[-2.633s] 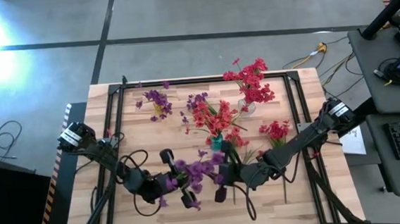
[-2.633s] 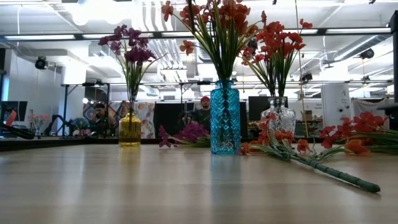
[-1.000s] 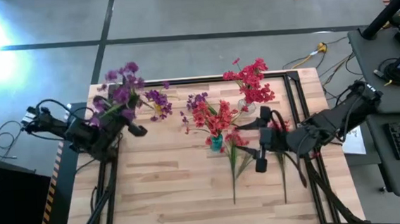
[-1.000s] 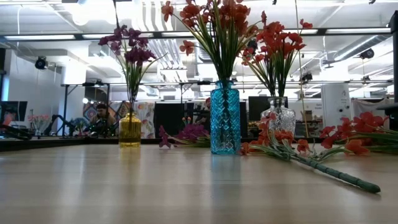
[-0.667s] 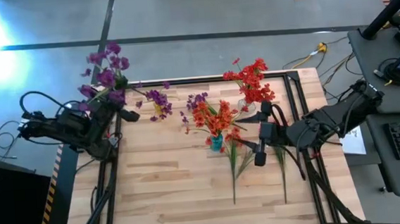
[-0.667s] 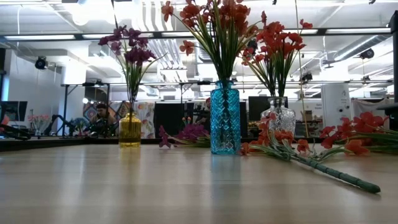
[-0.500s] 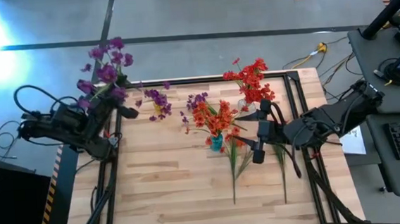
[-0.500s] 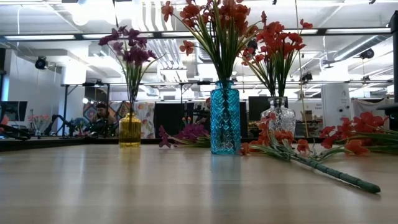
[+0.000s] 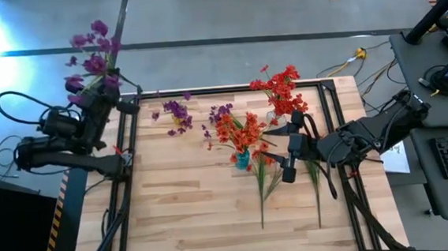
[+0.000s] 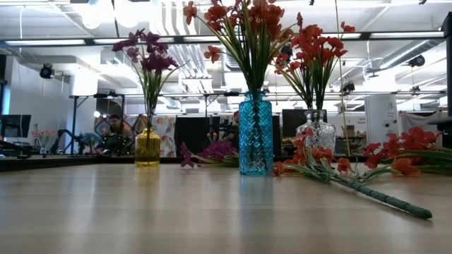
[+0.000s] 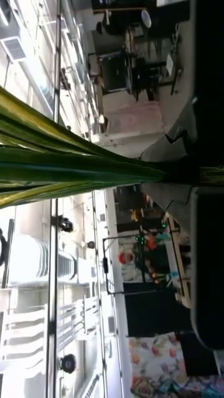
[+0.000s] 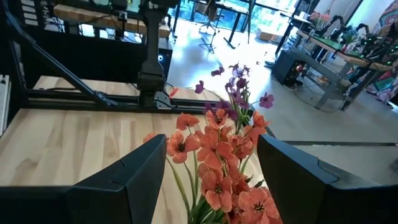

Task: Sort flowers into vase by color
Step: Put the bottom violet flowers into the yellow vase

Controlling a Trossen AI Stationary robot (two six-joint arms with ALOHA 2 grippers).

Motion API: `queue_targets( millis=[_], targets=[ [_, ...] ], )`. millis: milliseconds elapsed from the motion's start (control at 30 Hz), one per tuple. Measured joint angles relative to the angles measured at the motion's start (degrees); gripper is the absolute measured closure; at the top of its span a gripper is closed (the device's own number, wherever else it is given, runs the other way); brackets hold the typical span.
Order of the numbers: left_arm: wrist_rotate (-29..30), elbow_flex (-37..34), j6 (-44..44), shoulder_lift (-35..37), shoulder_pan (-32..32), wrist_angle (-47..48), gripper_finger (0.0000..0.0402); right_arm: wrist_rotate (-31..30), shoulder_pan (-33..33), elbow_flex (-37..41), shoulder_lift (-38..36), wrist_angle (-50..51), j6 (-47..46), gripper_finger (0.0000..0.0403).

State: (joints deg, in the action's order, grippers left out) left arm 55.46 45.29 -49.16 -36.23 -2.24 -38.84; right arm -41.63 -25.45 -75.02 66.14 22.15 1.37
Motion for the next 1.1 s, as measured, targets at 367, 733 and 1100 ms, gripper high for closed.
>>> queue_targets(
  millis=[367,733,1100],
  targets=[
    [-11.01,-0.82,18.47,0.1,15.09,15.63,0.0401,0.0,2.14,0.04,0.42,-0.55,-3.85,0.0158],
    [-31.25,-4.49,36.21,-0.93,34.69,21.54,0.0401,-0.04,4.57,0.07,0.73,-0.57,-6.82,0.0158],
    [-49.21,-10.11,49.13,-5.31,50.57,17.13,0.0401,-0.02,4.57,0.07,0.73,-0.58,-7.54,0.0158]
  ],
)
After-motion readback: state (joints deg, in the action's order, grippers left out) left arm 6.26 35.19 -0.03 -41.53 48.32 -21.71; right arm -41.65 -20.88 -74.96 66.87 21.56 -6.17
